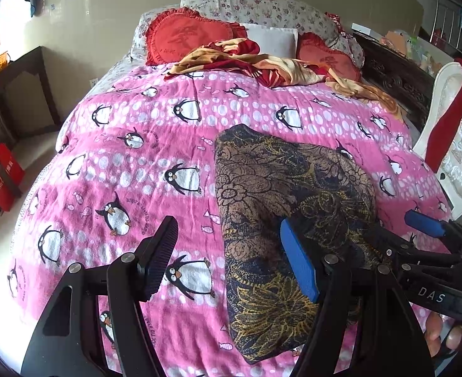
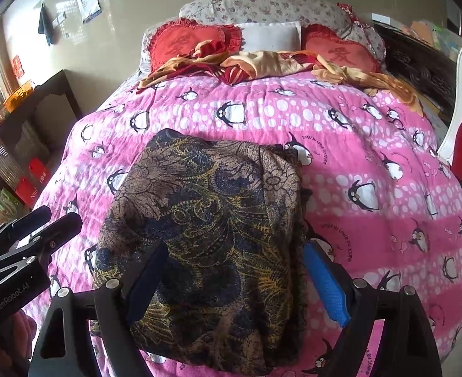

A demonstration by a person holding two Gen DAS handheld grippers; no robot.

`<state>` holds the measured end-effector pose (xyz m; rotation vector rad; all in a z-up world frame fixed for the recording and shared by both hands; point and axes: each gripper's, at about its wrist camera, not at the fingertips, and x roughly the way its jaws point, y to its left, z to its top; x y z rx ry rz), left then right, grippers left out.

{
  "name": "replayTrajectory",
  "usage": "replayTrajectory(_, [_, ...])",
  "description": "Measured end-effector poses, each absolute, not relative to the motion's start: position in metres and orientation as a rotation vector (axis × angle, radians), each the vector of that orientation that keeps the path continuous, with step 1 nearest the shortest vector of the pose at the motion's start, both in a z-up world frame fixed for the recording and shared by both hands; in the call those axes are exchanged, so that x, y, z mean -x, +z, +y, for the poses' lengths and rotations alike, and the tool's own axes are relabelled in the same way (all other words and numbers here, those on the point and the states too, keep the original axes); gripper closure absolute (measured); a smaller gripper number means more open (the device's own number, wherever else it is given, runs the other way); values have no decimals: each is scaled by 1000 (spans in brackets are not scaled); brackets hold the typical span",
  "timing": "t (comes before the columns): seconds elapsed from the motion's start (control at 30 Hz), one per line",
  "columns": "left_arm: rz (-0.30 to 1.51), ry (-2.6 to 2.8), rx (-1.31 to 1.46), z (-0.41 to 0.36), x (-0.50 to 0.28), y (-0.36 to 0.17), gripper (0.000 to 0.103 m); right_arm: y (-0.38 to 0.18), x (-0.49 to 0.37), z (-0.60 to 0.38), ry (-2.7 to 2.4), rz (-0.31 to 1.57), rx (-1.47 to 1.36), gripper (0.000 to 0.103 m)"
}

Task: Fold small clothes

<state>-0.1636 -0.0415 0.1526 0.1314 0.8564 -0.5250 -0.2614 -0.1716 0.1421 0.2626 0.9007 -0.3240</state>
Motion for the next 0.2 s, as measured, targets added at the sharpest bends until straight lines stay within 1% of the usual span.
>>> replayTrajectory(0.2, [863,-509,-122,-34,143,144,35,127,258,-197,-318,915,-261,17])
